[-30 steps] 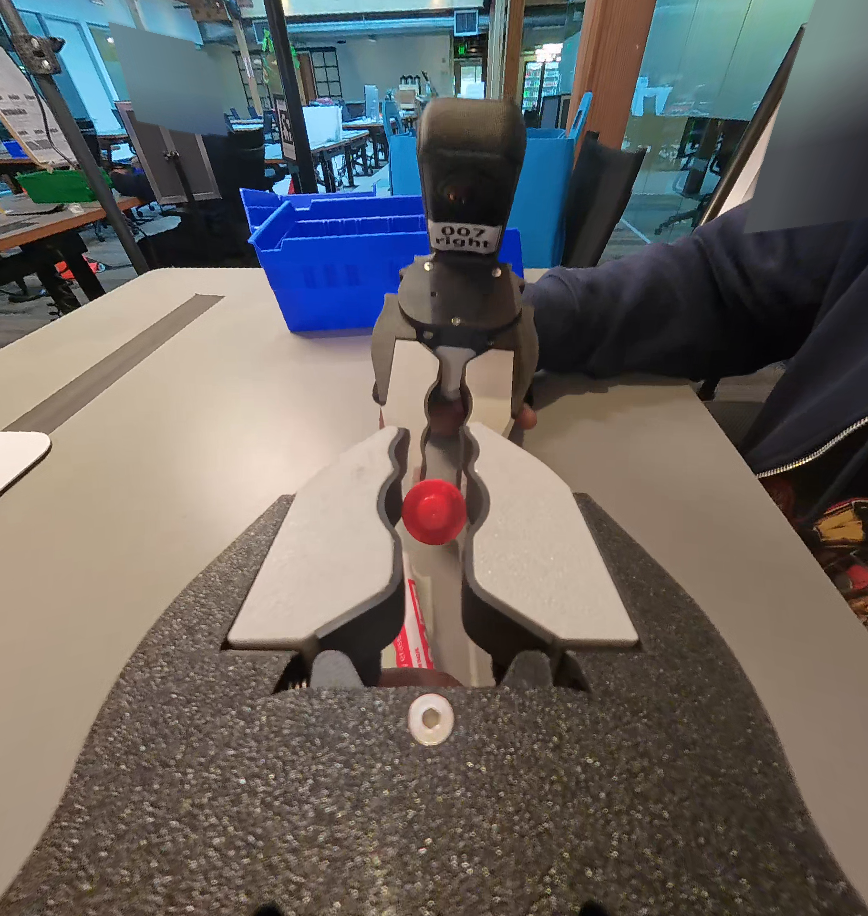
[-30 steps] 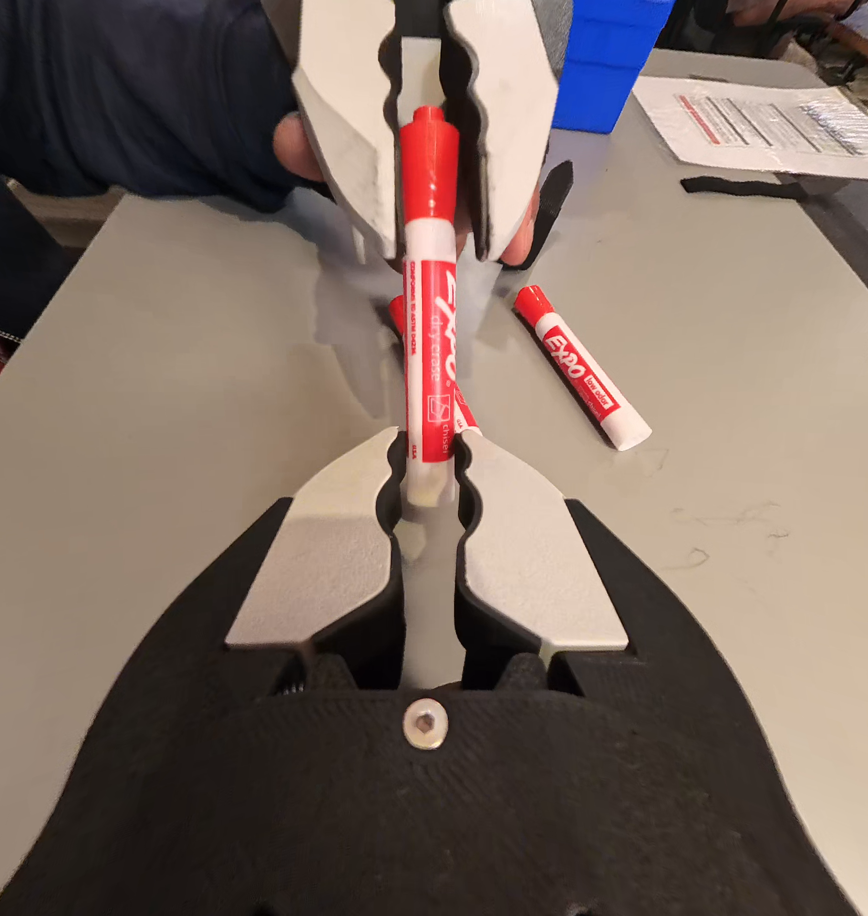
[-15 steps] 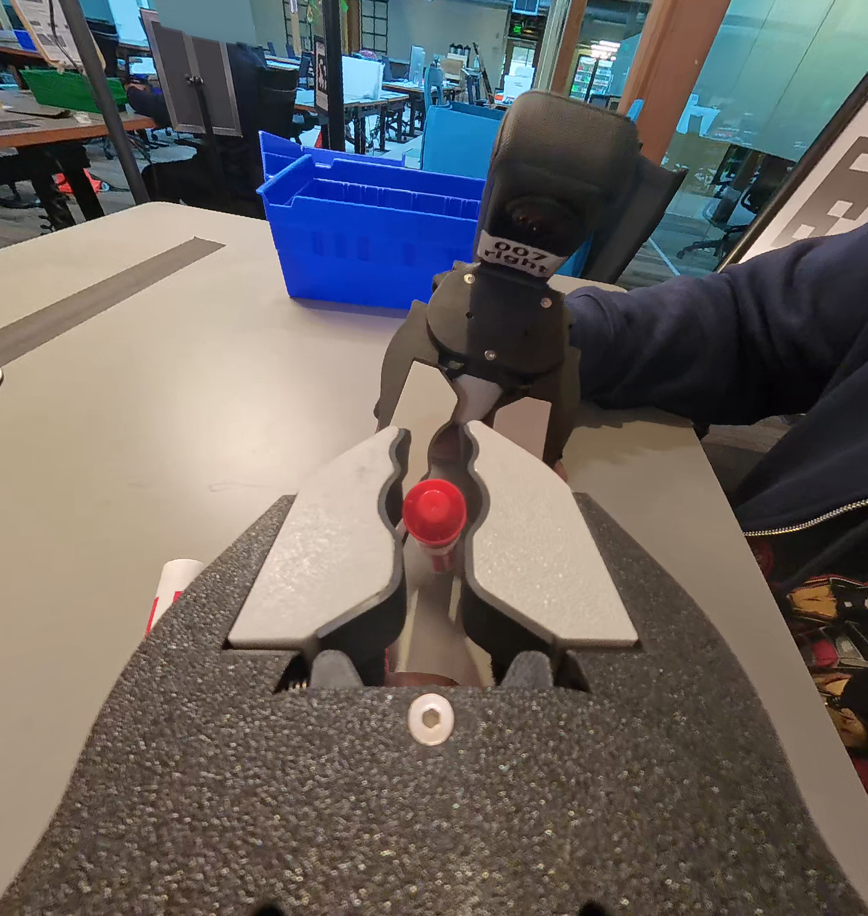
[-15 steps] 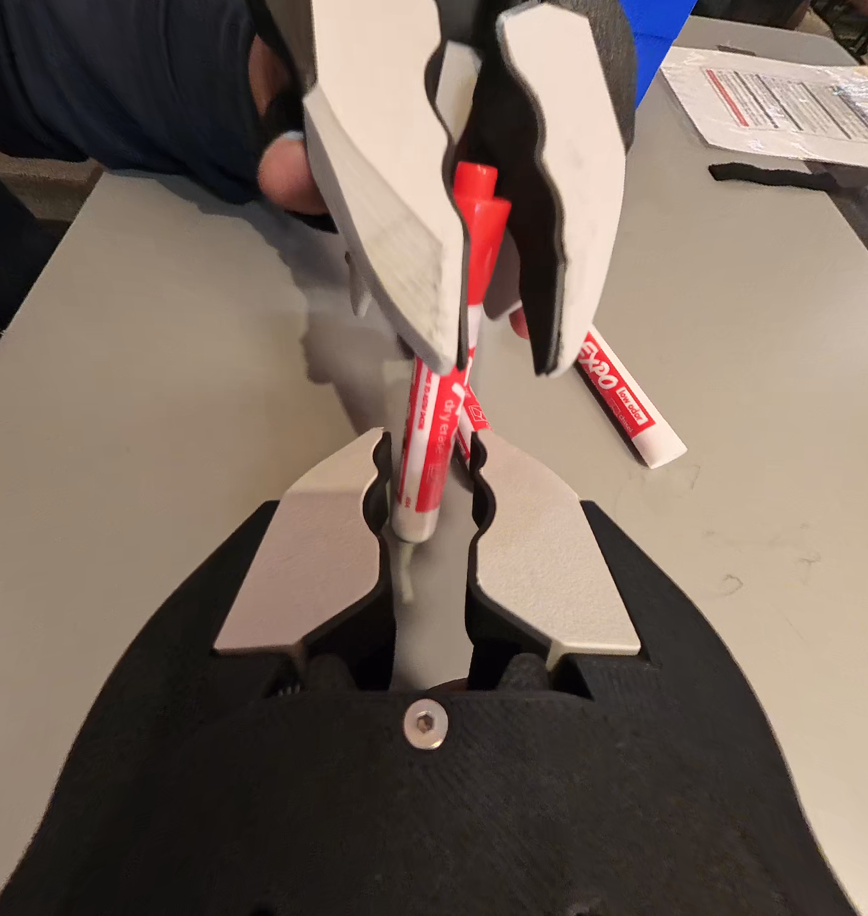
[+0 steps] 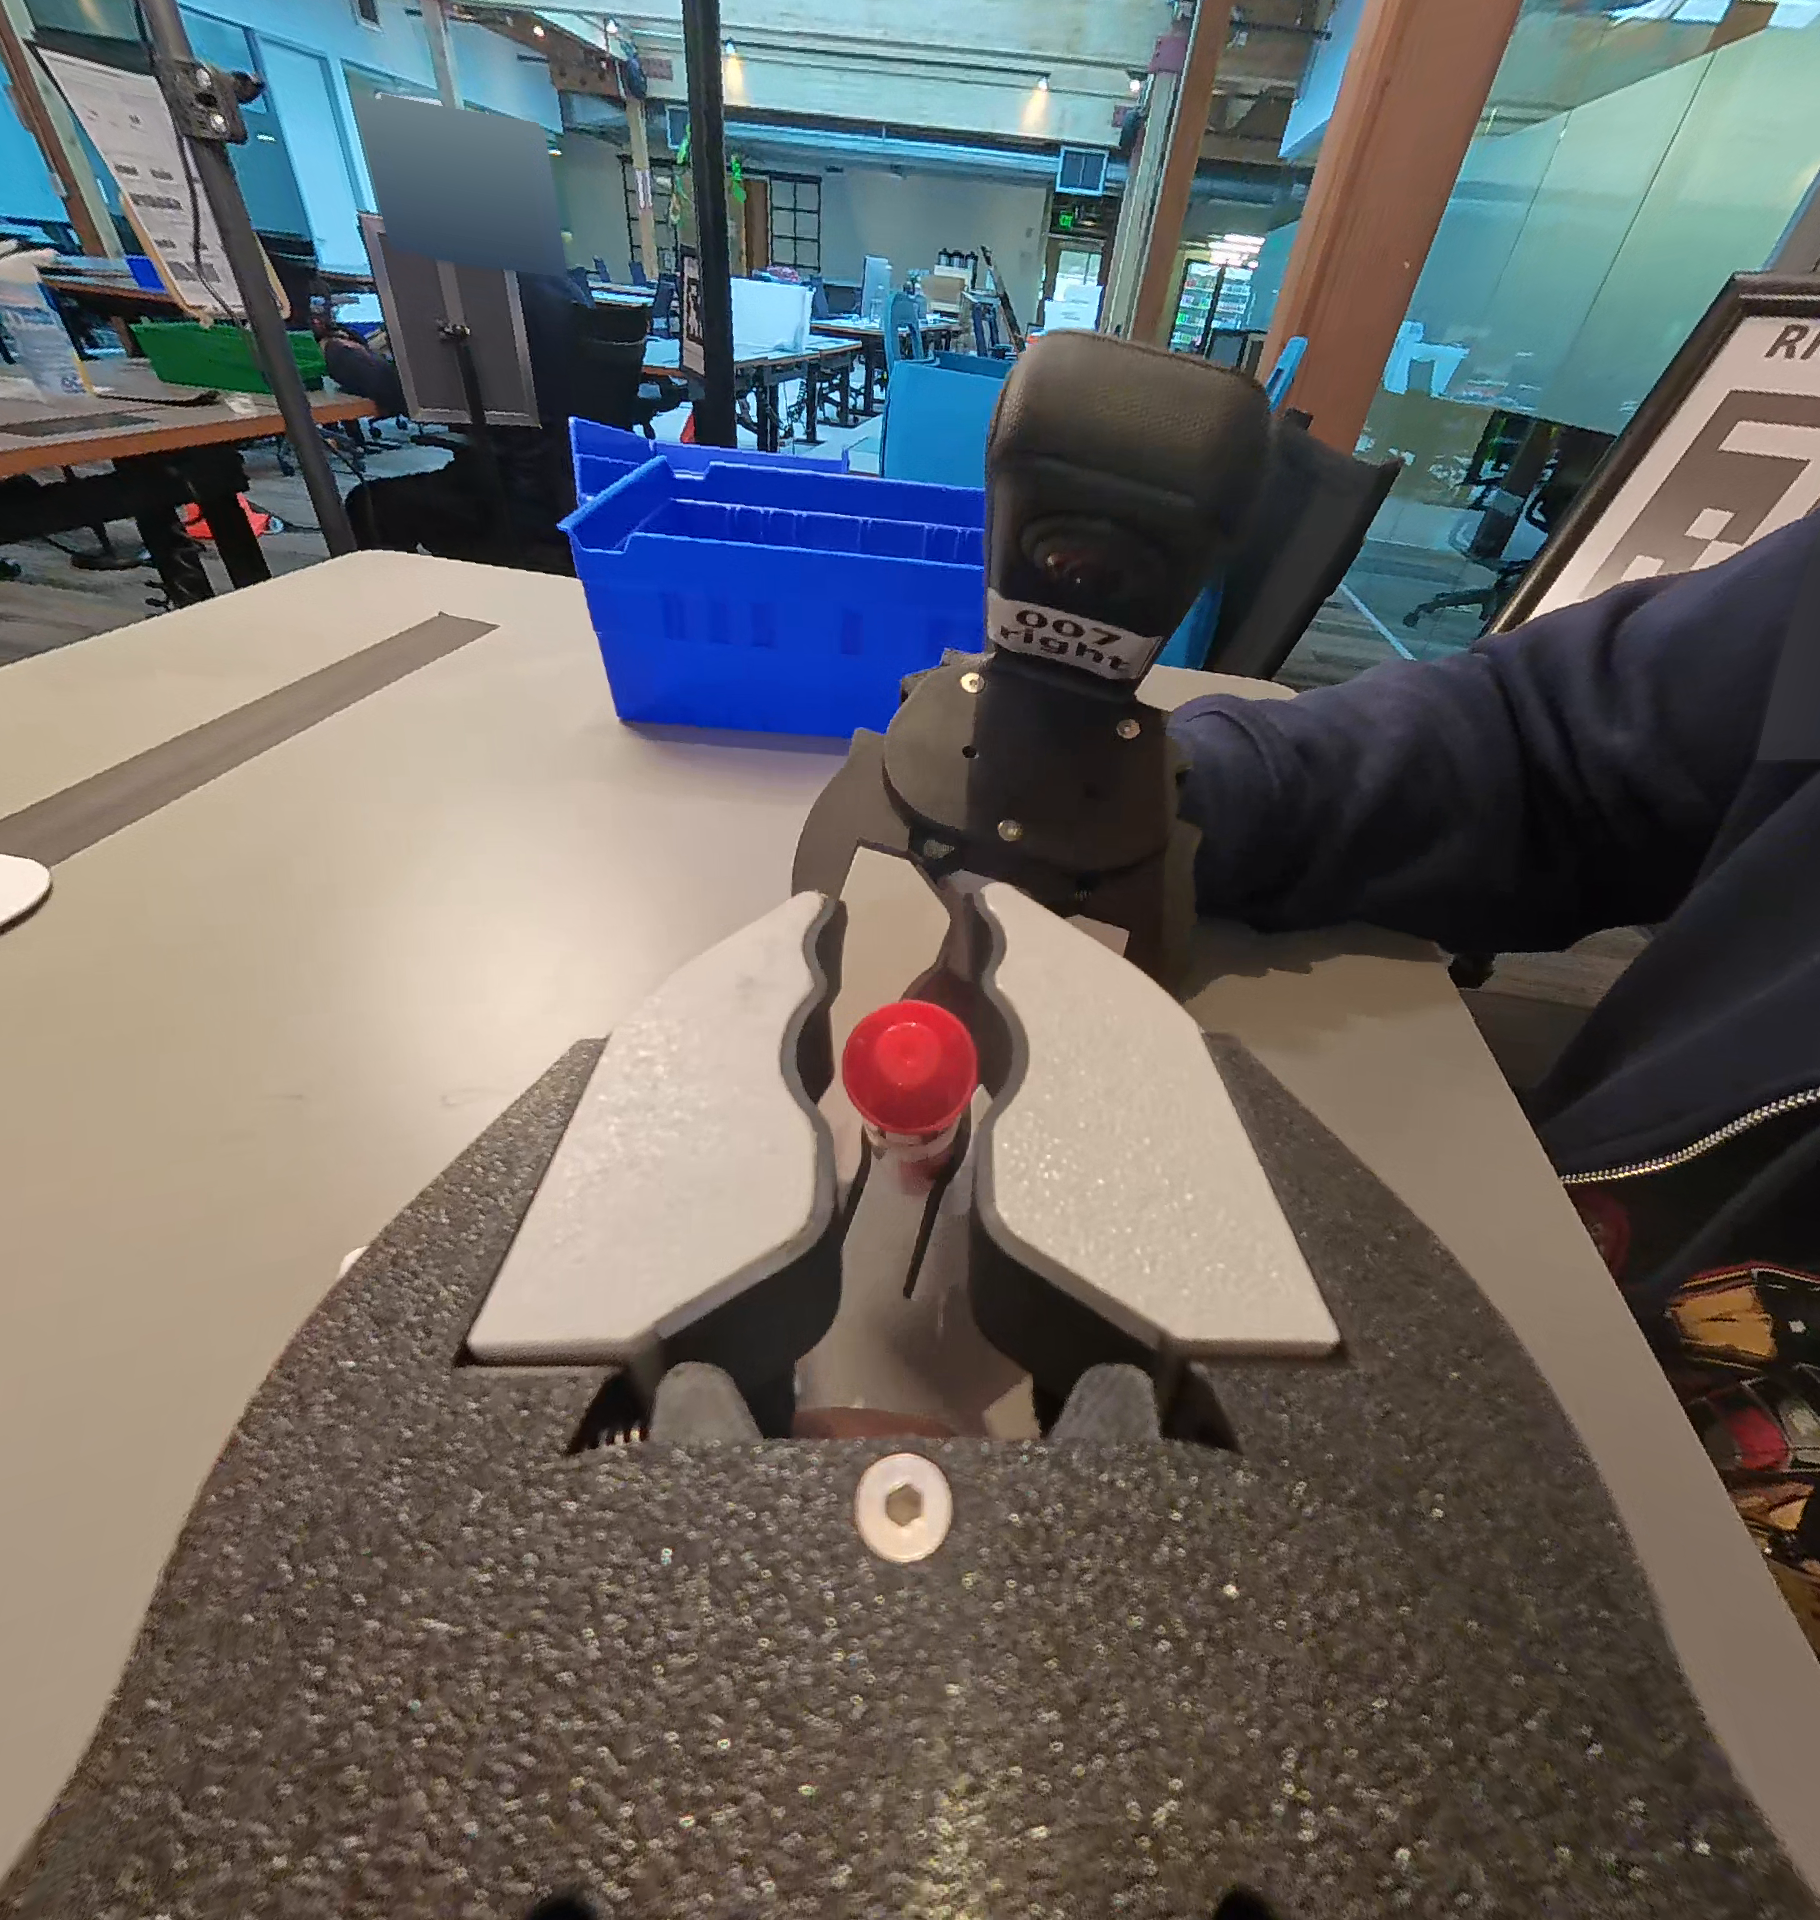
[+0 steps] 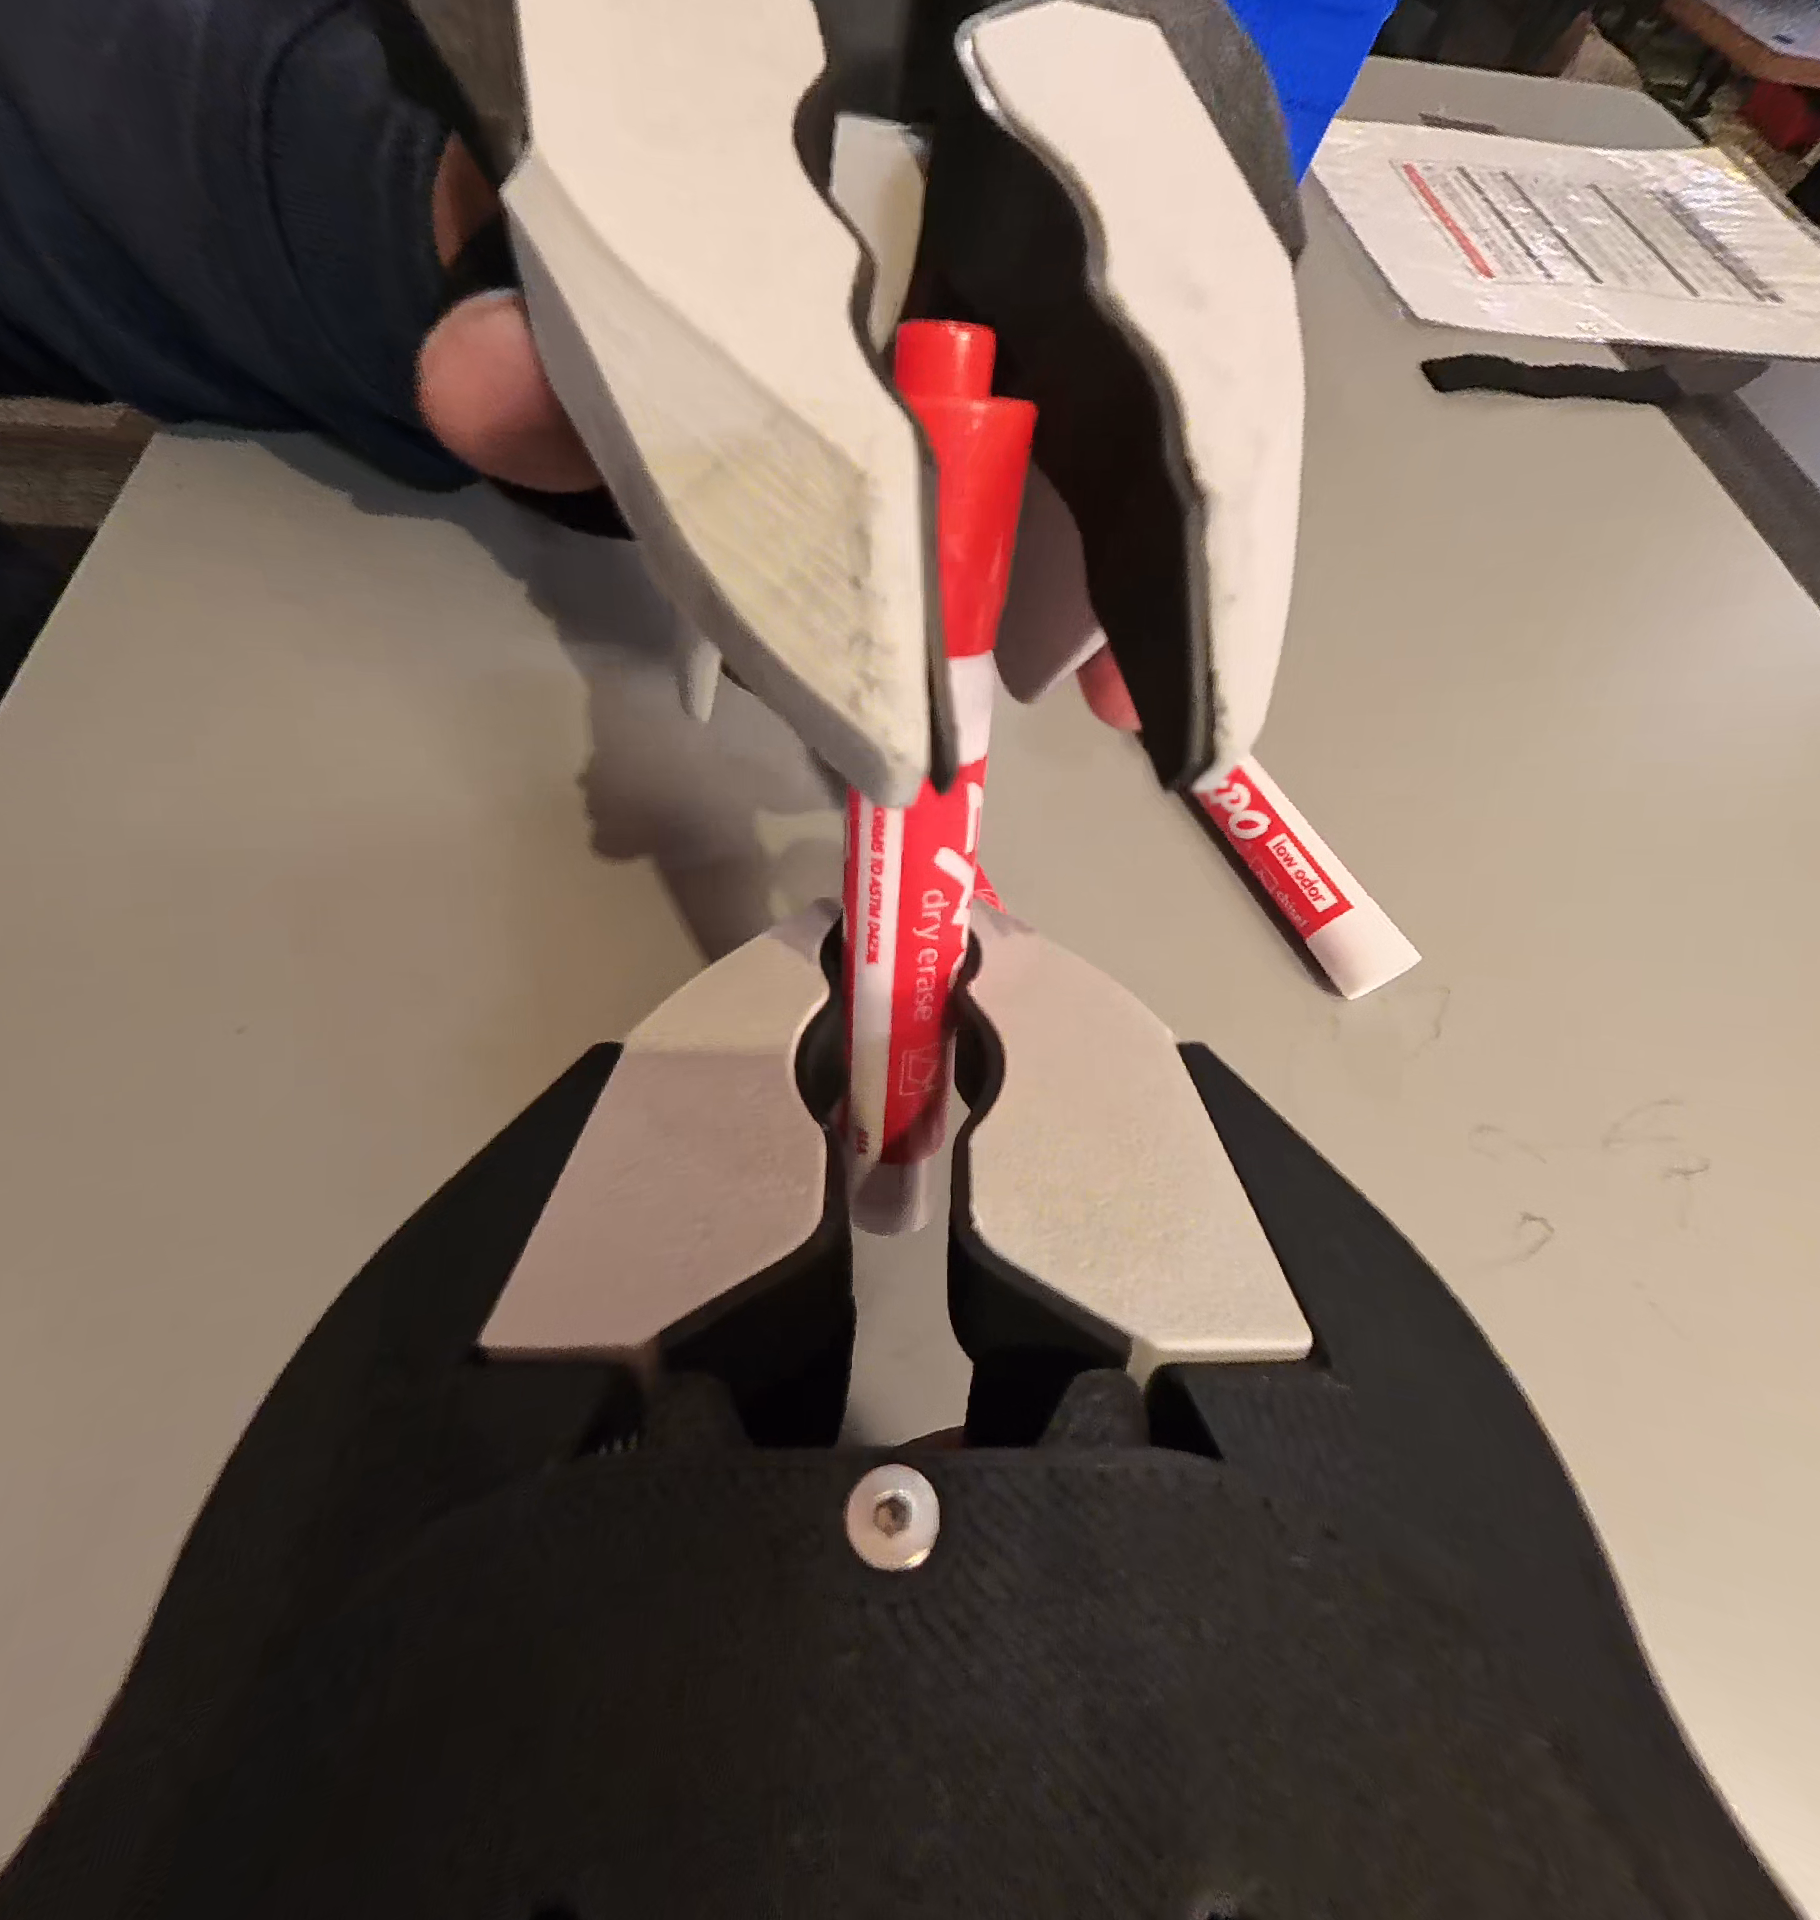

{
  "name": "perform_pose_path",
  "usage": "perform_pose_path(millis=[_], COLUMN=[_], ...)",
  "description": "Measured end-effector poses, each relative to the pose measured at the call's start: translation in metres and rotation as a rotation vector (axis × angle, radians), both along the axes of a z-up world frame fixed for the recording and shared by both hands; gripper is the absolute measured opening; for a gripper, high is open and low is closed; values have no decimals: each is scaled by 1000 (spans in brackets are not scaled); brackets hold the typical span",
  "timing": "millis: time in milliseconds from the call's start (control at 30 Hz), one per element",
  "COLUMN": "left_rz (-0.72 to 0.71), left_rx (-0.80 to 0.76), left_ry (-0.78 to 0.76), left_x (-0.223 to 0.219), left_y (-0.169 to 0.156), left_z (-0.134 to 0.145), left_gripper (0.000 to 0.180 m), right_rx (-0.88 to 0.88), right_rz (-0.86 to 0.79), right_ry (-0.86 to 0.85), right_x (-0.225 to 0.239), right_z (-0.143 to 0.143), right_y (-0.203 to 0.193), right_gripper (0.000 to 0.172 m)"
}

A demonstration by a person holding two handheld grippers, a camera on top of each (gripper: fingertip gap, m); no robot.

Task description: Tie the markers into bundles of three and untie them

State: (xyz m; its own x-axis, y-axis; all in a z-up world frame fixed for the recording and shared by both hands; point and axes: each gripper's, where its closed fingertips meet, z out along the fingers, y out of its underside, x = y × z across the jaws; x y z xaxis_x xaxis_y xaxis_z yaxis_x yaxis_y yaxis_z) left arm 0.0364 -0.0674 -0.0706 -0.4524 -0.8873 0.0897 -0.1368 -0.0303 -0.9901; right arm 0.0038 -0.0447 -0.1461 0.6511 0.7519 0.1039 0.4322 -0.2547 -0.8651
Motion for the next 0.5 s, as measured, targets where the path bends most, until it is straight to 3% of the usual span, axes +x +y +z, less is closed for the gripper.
perform_pose_path(millis=[200, 500], left_rz=[8, 12], left_rx=[44, 48], left_ry=[25, 24], left_x=[-2, -3], left_y=[9, 15], left_z=[-4, -4], left_gripper=[28, 18], right_rx=[6, 42], right_rz=[-32, -51], right_ry=[10, 51], right_x=[7, 14], right_z=[2, 12], right_y=[4, 7], right_gripper=[14, 14])
